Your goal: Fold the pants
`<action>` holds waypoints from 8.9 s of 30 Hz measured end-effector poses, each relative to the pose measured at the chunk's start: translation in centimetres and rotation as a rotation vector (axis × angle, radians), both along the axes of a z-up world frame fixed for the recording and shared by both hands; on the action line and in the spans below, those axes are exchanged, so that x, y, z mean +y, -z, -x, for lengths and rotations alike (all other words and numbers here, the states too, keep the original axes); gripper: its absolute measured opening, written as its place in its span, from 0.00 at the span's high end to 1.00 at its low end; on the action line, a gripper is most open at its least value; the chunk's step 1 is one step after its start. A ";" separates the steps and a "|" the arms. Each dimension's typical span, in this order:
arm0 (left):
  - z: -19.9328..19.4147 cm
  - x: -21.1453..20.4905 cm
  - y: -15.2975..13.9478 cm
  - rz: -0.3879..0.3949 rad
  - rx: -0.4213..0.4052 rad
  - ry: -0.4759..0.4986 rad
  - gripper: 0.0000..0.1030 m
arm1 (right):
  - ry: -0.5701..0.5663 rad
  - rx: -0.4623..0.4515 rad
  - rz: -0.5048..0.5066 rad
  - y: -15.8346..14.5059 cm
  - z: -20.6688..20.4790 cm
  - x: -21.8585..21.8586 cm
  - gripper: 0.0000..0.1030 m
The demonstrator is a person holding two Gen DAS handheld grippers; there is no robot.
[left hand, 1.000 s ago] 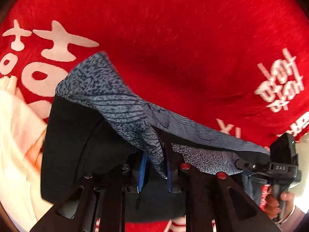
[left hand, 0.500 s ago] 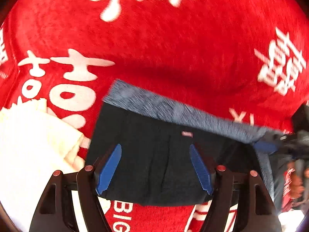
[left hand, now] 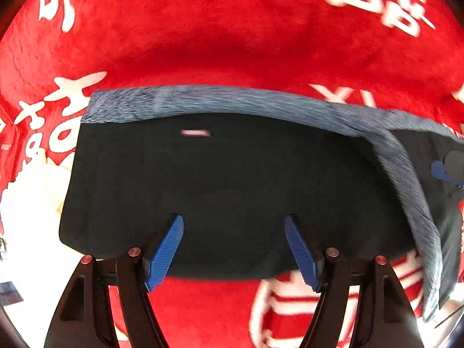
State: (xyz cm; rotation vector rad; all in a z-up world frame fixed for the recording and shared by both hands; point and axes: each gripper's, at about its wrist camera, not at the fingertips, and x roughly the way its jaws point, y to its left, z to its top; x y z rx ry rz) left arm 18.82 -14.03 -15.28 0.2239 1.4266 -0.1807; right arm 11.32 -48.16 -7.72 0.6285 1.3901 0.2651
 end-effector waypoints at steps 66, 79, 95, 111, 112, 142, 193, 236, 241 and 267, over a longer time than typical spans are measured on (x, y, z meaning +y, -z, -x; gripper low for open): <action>12.6 -23.7 -5.4 0.143 0.045 0.212 0.83 | 0.391 -0.080 -0.049 -6.6 25.4 -30.9 0.97; 10.0 -27.2 -4.0 0.136 0.000 0.125 0.83 | 0.280 -0.147 0.113 -8.7 14.9 -38.4 0.97; 3.7 -29.2 -0.9 0.031 -0.040 0.050 0.83 | 0.156 0.082 0.400 1.7 4.3 -41.7 0.87; 2.9 -31.3 1.7 -0.051 -0.034 0.127 0.34 | 0.133 0.039 0.428 -0.4 10.3 -37.8 0.61; 3.1 -30.7 1.9 -0.041 -0.024 0.118 0.34 | 0.115 0.098 0.455 1.4 11.0 -37.7 0.62; -1.6 0.7 1.1 -0.118 -0.111 -0.052 0.34 | 0.119 0.020 -0.212 6.0 12.1 1.0 0.59; -9.0 -5.3 6.6 -0.206 -0.193 0.052 0.17 | 0.128 -0.103 0.354 4.2 4.9 -14.2 0.65; 5.1 -33.8 2.8 0.026 -0.040 0.156 0.17 | 0.555 -0.026 0.206 2.0 18.4 -33.5 0.35; 6.6 -34.9 1.4 0.064 -0.035 0.158 0.17 | 0.695 0.015 0.030 3.7 23.0 -32.2 0.35; 13.1 -42.1 0.1 0.006 -0.067 0.179 0.17 | 0.948 -0.271 -0.263 7.6 21.3 -36.6 0.34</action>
